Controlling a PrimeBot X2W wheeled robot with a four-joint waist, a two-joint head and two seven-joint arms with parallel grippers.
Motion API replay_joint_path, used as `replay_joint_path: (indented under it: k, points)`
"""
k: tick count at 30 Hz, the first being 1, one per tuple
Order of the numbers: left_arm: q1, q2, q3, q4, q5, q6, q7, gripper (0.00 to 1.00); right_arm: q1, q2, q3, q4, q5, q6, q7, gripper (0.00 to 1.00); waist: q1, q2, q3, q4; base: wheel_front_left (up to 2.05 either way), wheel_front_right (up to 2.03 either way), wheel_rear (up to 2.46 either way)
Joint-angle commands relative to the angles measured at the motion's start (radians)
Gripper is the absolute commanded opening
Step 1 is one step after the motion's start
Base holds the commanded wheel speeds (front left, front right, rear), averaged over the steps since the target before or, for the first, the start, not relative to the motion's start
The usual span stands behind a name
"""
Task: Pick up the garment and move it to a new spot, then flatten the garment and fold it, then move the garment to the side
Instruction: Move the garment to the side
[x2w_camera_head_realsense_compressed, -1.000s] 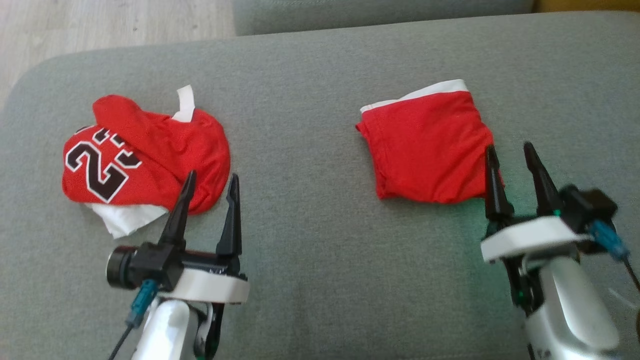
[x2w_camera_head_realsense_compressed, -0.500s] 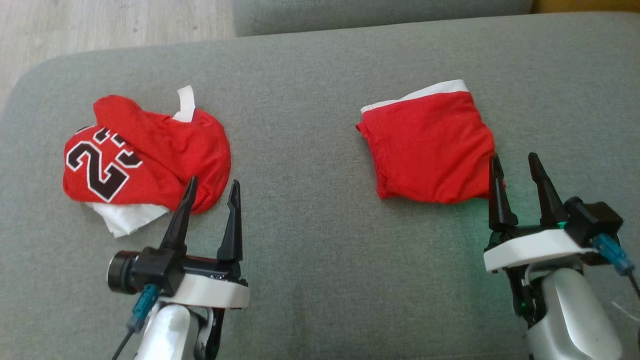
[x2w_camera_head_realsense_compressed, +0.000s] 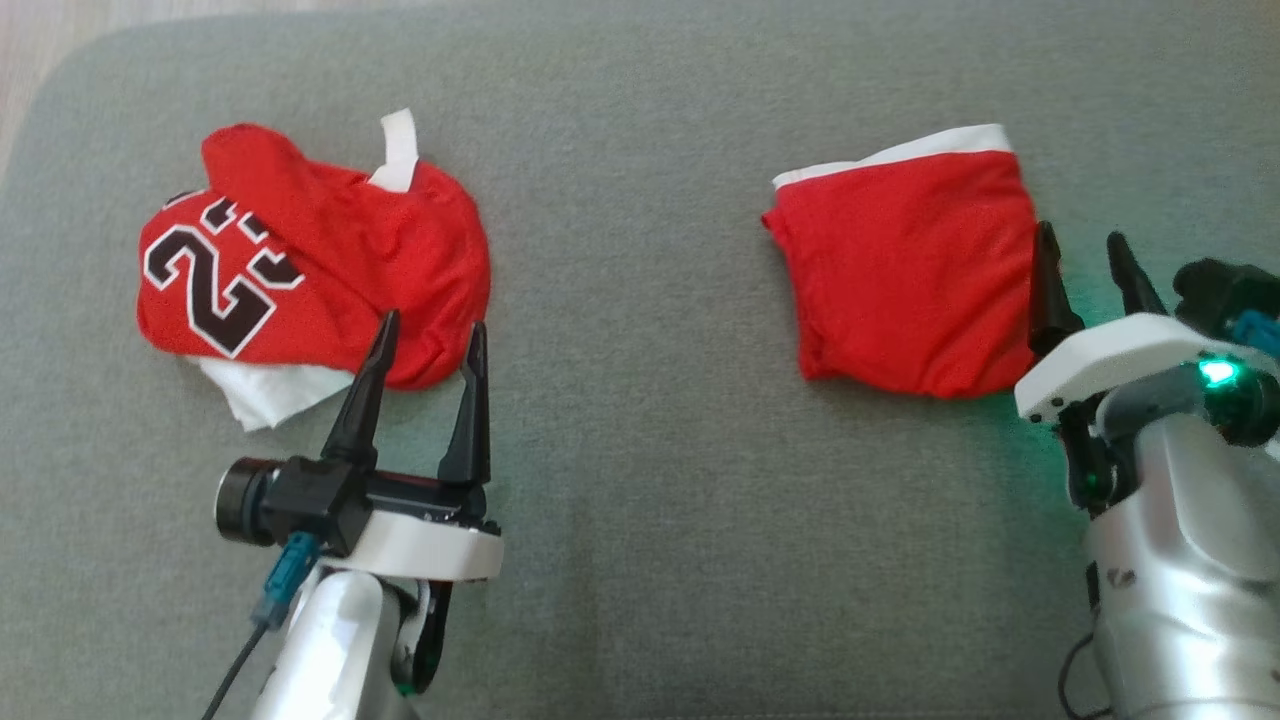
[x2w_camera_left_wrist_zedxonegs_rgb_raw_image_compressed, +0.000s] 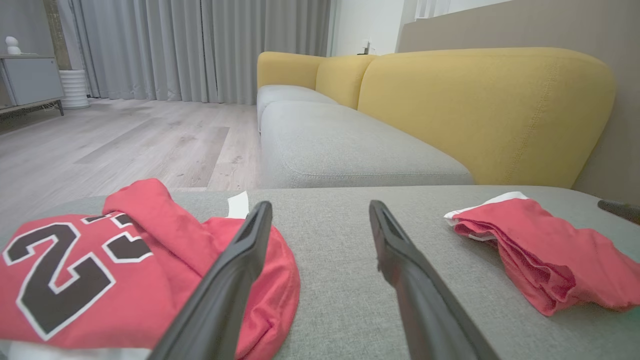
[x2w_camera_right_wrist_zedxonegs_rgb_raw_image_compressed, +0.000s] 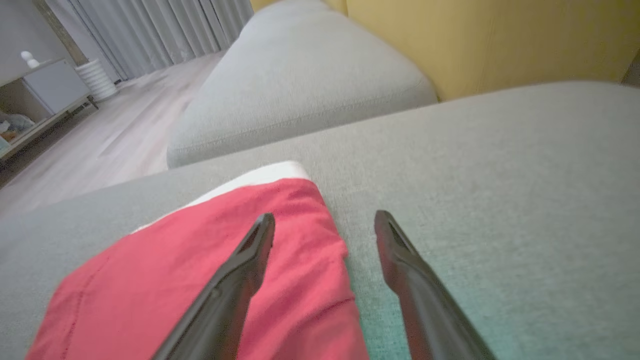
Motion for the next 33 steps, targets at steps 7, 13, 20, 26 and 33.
replay_joint_path:
  k: [7, 13, 20, 26, 33]
  points:
    - [-0.052, 0.004, 0.007, -0.022, -0.004, 0.001, -0.005, 1.00, -0.117, -0.001, 0.002, 0.175, -0.018, -0.001, 0.141, 1.00, -0.0002, 0.0000, 0.043, 0.040, 0.00, 0.00, 0.00]
    - [-0.055, 0.004, 0.016, -0.018, -0.002, 0.001, -0.005, 1.00, -0.128, -0.028, 0.074, 0.220, -0.075, -0.001, 0.144, 0.00, -0.0002, 0.0000, 0.043, 0.040, 0.00, 0.00, 0.00]
    - [-0.056, 0.004, 0.030, -0.026, 0.004, 0.004, -0.005, 1.00, -0.157, -0.145, 0.208, 0.197, -0.122, -0.001, 0.113, 0.00, -0.0002, 0.0000, 0.033, 0.004, 0.00, 0.00, 0.00]
    - [-0.068, 0.004, 0.034, -0.041, 0.010, 0.000, -0.005, 1.00, -0.188, -0.335, 0.300, 0.156, -0.142, -0.001, 0.130, 0.00, -0.0002, 0.0000, 0.058, -0.016, 0.00, 0.00, 0.00]
    - [-0.092, 0.004, 0.036, -0.052, 0.020, -0.011, -0.005, 1.00, -0.235, -0.542, 0.257, 0.203, -0.155, -0.001, 0.111, 0.00, -0.0002, 0.0000, 0.110, -0.014, 0.00, 0.00, 0.00]
